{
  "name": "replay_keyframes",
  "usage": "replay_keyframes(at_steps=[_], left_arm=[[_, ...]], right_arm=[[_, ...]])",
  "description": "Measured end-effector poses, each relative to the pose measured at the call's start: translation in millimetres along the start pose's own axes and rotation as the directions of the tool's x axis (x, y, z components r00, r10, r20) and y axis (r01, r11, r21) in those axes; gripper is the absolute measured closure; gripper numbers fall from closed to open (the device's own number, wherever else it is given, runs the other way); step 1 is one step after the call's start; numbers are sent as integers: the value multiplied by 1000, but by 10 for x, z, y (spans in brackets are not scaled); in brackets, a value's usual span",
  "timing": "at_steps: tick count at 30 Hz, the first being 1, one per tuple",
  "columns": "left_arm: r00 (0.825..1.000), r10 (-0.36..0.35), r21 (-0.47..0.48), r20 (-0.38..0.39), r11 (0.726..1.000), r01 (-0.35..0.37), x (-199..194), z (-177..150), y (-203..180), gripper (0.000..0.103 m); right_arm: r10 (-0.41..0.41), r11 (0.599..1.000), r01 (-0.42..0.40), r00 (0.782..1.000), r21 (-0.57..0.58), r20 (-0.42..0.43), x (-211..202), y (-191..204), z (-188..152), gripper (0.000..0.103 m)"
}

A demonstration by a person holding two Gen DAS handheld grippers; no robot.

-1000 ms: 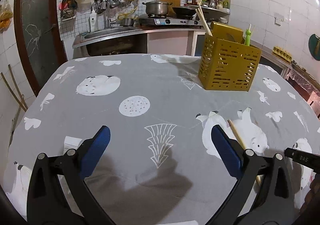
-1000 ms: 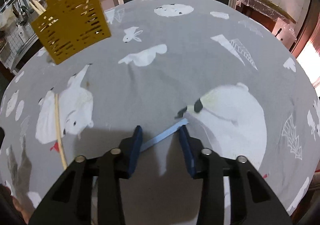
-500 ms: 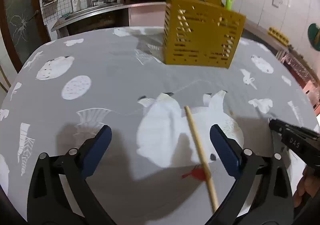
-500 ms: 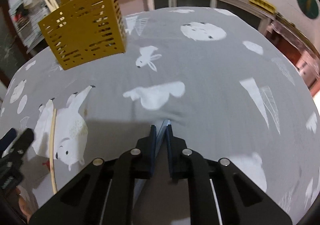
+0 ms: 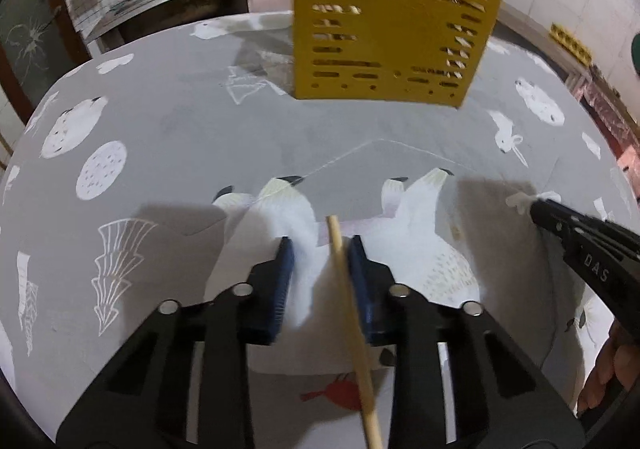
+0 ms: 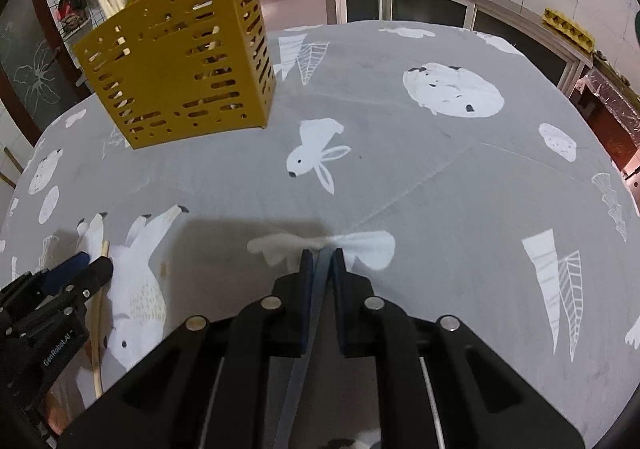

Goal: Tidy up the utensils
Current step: 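Close the left tool on the last chopstick while the right tool grasps a thin spoon, then lift and carry the chopstick and thin spoon with both tools over the holder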

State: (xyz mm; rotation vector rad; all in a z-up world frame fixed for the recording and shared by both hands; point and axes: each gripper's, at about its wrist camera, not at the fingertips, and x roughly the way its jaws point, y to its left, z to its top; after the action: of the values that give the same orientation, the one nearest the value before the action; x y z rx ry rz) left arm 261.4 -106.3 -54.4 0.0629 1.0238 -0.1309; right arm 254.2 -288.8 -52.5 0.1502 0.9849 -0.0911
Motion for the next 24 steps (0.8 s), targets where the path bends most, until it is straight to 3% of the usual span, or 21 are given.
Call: replay_keyframes(at_steps=[4,14,18,24], left_arm=[[1000,5,29,-13,1000,-5,30,58,-71,95],[997,-39,24,65,999,38,-77,71,-14,99],[988,-59,2,146,998,59,-261,112,74,99],[954,-85,-27,289,995,97,-638,207,259,99]], right_arm=[[14,1000,-14,1000,-5,11,5,-3,13,93],[69,997,-73,991,27,114,-152,-44,-69,95],[106,993,-113,972,23,211,-327,-17,-68,96],[123,992,-121,924,-28,361,-665,81,-24,96]])
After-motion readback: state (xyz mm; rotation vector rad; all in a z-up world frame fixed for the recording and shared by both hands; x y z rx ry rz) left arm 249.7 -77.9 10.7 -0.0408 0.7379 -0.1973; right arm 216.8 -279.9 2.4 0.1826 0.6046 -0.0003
